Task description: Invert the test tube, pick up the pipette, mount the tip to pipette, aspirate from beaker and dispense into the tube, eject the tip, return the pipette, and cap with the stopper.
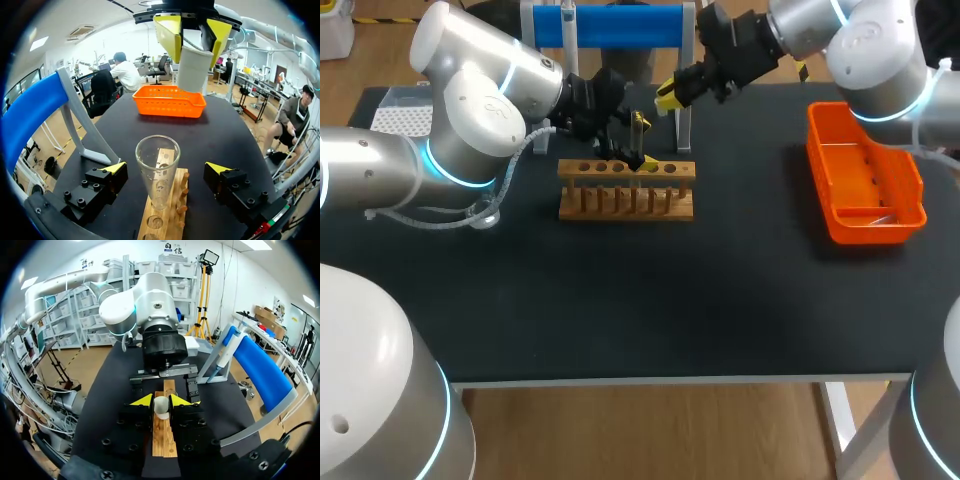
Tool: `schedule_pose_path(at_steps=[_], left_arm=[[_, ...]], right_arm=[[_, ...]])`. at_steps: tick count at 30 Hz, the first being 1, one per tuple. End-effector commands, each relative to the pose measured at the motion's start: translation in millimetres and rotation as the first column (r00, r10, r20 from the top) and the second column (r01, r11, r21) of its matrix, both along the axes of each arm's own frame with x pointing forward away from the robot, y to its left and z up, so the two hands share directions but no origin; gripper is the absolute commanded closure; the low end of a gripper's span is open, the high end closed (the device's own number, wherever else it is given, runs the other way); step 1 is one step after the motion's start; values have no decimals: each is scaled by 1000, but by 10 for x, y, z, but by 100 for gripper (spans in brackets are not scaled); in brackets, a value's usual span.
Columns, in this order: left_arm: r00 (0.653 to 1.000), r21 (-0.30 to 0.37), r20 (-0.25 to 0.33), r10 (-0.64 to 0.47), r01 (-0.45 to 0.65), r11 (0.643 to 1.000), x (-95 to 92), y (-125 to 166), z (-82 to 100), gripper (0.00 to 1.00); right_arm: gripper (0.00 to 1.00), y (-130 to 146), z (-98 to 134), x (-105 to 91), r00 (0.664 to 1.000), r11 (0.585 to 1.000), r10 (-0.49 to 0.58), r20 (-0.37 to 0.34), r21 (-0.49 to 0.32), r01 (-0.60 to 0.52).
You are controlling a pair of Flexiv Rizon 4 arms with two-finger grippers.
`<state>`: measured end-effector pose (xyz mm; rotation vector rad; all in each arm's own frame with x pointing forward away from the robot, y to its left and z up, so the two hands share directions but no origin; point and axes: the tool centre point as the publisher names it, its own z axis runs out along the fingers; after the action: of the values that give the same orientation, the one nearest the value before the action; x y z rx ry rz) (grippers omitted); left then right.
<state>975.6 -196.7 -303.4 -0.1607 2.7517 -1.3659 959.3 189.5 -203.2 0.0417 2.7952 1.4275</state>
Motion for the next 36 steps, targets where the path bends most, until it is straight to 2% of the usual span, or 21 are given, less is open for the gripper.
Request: schedule_pose_path(at_steps=[1, 22, 36], left_arm=[[1000, -3, 1, 0, 0, 1000, -1, 2, -7, 0], [1000, -3, 1, 0, 0, 1000, -1, 2, -7, 0], [1000, -3, 1, 0, 0, 1000, -1, 2, -7, 0]], right_arm=[[100, 46, -5, 58, 1000, 1000, 7, -6, 0, -7], [100, 233, -55, 114, 1000, 1000, 14, -12, 18, -14], [100, 262, -147, 108, 1000, 1000, 15, -24, 20, -14]])
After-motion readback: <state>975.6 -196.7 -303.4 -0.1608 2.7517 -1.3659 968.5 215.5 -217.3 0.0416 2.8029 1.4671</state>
